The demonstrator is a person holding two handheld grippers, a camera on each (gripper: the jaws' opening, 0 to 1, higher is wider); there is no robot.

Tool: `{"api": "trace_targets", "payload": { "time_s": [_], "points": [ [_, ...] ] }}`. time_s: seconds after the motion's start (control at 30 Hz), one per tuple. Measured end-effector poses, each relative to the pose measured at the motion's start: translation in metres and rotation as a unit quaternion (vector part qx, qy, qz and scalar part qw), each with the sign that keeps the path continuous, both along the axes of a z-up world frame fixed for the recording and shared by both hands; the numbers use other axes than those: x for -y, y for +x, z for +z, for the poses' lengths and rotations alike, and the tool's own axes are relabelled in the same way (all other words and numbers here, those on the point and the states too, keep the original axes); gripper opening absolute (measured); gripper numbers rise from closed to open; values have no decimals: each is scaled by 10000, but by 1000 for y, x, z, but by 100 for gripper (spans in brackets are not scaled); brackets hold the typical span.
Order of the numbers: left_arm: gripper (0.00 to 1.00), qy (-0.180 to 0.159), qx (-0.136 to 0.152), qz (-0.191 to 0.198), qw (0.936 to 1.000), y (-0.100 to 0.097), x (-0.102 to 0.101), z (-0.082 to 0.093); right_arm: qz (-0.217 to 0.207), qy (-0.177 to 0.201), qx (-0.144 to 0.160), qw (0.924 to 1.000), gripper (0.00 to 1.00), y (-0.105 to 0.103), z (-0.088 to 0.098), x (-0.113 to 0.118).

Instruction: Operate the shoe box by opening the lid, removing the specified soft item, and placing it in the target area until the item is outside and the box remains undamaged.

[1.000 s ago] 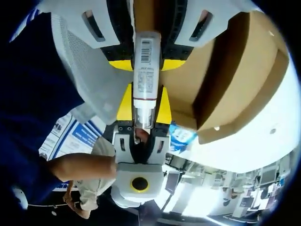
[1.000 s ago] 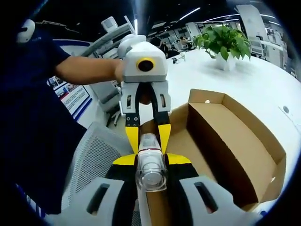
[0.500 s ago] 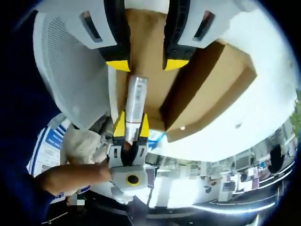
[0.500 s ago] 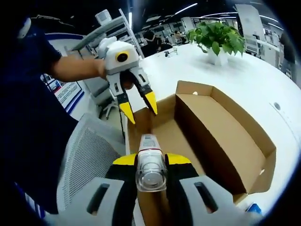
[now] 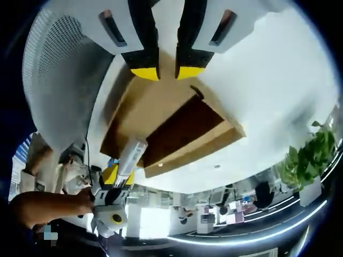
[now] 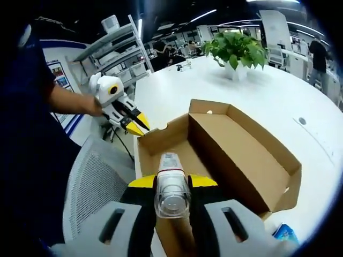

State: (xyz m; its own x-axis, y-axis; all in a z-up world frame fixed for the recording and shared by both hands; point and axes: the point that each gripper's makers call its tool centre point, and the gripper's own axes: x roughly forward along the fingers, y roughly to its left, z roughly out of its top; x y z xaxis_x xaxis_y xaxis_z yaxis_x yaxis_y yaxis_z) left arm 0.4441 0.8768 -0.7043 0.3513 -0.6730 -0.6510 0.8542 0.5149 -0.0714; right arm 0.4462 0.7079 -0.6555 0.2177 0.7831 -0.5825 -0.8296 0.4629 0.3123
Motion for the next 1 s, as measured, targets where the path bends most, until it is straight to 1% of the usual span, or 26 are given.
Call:
{"api": "trace_targets", "payload": {
  "time_s": [0.07, 0.17, 0.2, 0.27, 0.3, 0.37, 0.43, 0.47, 0.63, 0.7, 0.8, 1.0],
  "points": [
    [8, 61, 60, 182, 9998, 0, -4, 0, -126, 38, 45, 9999, 20, 1, 2, 3],
    [9, 174, -32, 387, 9991, -1, -7, -6, -294, 29, 92, 9995, 20, 1, 3, 9],
    [8, 106, 1, 392, 9992, -1, -5, -6, -345, 43, 93, 9994, 20, 0, 4, 11],
    [5, -6, -239, 614, 9978, -4, -3, -7, -483, 14, 143, 9987, 20, 0, 5, 17],
    [5, 30, -228, 573, 9981, -5, -1, -7, -518, -9, 160, 9985, 20, -1, 6, 20],
    [6, 133, -157, 610, 9979, -5, 0, -8, -659, -18, 195, 9976, 20, -1, 8, 26],
    [6, 156, -209, 741, 9969, -4, -1, -9, -708, -71, 205, 9973, 20, -2, 7, 31],
    [5, 133, -279, 820, 9962, -4, -1, -10, -740, -119, 216, 9970, 20, -3, 7, 35],
    [4, 295, -189, 945, 9949, -5, -1, -10, -761, -333, 239, 9963, 20, -9, 9, 47],
    [4, 340, -223, 1052, 9936, -4, -1, -10, -757, -443, 239, 9959, 20, -10, 9, 54],
    [4, 443, -146, 1059, 9933, -3, 0, -10, -745, -574, 241, 9953, 20, -11, 12, 63],
    [4, 419, -73, 1108, 9929, -3, -2, -9, -734, -877, 234, 9932, 20, -14, 17, 83]
  ]
}}
